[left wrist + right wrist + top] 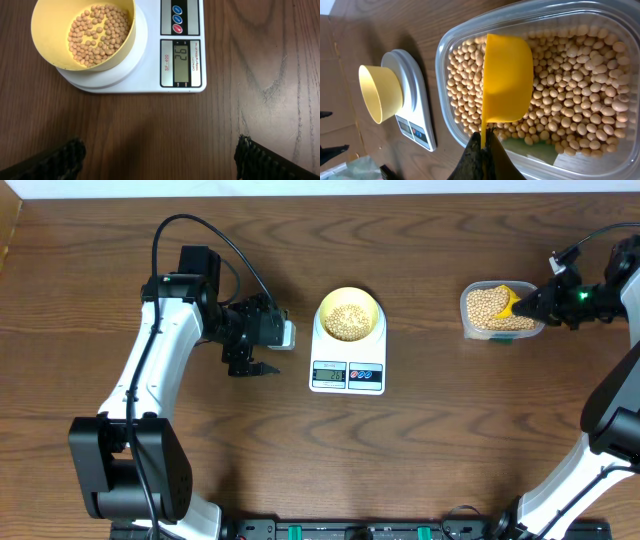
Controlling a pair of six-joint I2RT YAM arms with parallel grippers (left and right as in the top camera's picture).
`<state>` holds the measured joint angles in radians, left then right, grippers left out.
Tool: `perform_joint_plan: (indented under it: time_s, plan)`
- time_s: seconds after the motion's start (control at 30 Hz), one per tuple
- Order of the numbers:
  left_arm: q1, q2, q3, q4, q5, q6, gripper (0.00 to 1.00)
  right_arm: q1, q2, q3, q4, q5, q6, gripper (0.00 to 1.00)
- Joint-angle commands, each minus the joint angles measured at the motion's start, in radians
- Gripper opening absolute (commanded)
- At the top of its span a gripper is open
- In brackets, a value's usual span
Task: Scoop item into bowl and weigh 50g on scale
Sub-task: 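Tilt and raise the scoop with soybeans inside the tub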
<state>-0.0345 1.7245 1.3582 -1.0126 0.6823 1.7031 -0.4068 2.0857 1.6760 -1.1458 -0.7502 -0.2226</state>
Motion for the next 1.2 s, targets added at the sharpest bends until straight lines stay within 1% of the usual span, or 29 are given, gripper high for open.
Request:
perform_joint_plan:
  time_s: [0.0,0.27,0.5,0.73,1.17]
  plan:
    - [-0.002,0.0,0.001,-0.002,0.016,0.013,0.97,-0.015,-0.011,-0.003,-0.006,-0.047,-0.022,0.01]
    - [-0.002,0.0,0.001,-0.002,0.016,0.013,0.97,-0.064,-0.011,-0.003,-0.026,-0.102,-0.022,0.01]
    - [-0.002,0.0,0.001,-0.002,0.016,0.013,0.98,-0.089,-0.011,-0.003,-0.036,-0.103,-0.022,0.01]
    - [-0.002,0.0,0.001,-0.002,0.016,0.013,0.97,-0.098,-0.011,-0.003,-0.034,-0.177,-0.022,0.01]
    - [-0.002,0.0,0.001,-0.002,0.016,0.013,0.98,-0.104,-0.011,-0.003,-0.043,-0.165,-0.02,0.01]
